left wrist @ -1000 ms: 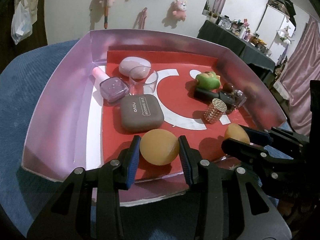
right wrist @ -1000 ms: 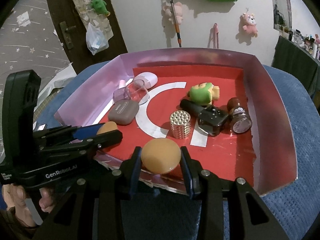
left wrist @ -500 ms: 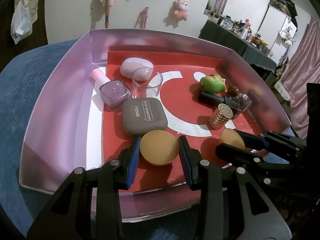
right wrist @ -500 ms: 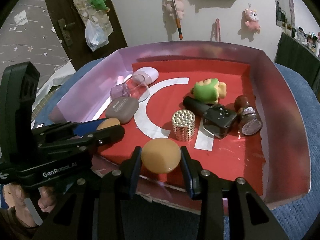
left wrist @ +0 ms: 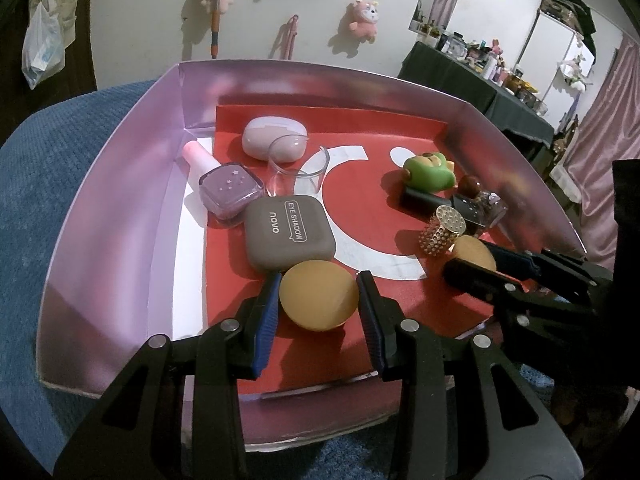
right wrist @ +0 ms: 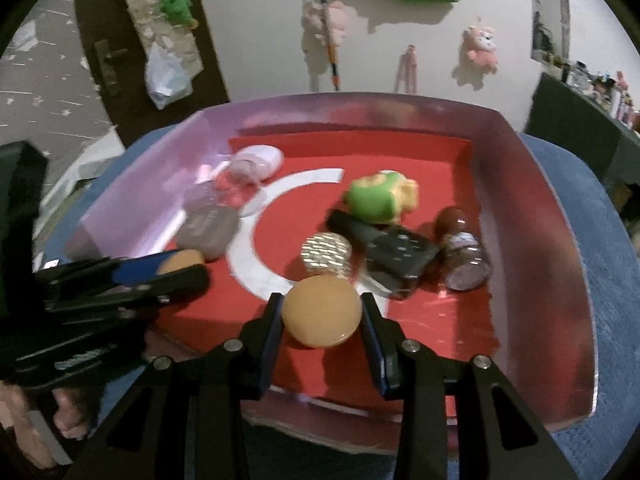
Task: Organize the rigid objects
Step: 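Lower and release the sponge by the eyeshadow case while the left gripper releases its sponge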
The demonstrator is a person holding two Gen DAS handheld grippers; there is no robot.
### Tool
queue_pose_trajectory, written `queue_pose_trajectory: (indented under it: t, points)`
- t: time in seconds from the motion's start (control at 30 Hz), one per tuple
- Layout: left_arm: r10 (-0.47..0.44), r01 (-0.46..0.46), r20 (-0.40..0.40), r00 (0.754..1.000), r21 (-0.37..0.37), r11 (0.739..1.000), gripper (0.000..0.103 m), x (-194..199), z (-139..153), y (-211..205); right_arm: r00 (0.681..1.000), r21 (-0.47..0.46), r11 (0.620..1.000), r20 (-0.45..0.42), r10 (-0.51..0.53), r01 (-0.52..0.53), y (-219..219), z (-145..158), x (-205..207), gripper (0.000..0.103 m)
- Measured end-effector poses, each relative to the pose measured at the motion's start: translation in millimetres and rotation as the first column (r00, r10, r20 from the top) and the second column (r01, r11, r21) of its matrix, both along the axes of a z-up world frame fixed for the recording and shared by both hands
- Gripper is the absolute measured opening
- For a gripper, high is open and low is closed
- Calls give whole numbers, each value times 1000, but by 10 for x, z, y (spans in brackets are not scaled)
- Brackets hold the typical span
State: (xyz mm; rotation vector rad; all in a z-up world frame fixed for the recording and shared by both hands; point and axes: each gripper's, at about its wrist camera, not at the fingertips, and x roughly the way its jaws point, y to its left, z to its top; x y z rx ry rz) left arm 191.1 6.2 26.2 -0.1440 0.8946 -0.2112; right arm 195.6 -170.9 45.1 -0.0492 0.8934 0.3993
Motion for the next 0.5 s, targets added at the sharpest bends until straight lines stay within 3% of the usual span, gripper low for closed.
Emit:
queue_pose_trajectory:
  t: [0.5]
  points:
    - [15,-15,4,1000,13,1000,36,37,-13,-11,1000,-26,1000,16,-10,11,-11,-41,22,40]
